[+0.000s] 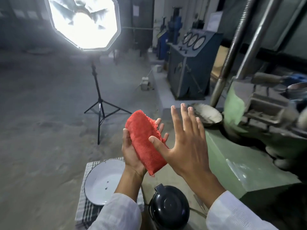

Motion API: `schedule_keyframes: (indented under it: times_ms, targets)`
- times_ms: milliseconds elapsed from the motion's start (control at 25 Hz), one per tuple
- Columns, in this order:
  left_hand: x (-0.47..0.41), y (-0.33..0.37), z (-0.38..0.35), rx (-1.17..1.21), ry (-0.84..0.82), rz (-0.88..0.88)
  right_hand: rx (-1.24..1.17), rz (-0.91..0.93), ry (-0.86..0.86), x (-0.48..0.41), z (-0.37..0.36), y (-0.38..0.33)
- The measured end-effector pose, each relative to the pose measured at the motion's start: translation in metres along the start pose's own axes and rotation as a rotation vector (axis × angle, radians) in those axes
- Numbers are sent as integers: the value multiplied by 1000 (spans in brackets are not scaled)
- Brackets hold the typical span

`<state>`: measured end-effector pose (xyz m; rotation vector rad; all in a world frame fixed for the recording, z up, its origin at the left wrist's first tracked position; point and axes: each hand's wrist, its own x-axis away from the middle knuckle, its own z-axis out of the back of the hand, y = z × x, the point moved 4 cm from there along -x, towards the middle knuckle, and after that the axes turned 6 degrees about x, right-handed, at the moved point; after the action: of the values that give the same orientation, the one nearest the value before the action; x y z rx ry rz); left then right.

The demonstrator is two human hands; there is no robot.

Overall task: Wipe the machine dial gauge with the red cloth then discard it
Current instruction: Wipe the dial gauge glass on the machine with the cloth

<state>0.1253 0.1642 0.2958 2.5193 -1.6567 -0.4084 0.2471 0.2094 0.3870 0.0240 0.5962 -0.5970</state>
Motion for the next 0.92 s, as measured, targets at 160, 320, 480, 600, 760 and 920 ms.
schedule_keyframes:
  times_ms: [160, 320, 480, 600, 760, 920]
  targets:
    - [-9, -60, -71, -2, -21, 88, 54, -52, 80, 14, 74, 40]
    - [-13, -148, -132, 36, -94, 192, 166, -155, 162, 51, 155, 102]
    - [-18, -240, -189, 55, -118, 296, 297, -264, 206, 100, 234, 169]
    - [-11, -318, -242, 69, -173, 384, 401, -357, 259, 146, 307, 223]
    - [11, -421, -313, 107, -234, 491, 533, -450, 358, 215, 402, 276]
    - [45, -528, -372, 54, -206, 559, 641, -560, 459, 299, 494, 323]
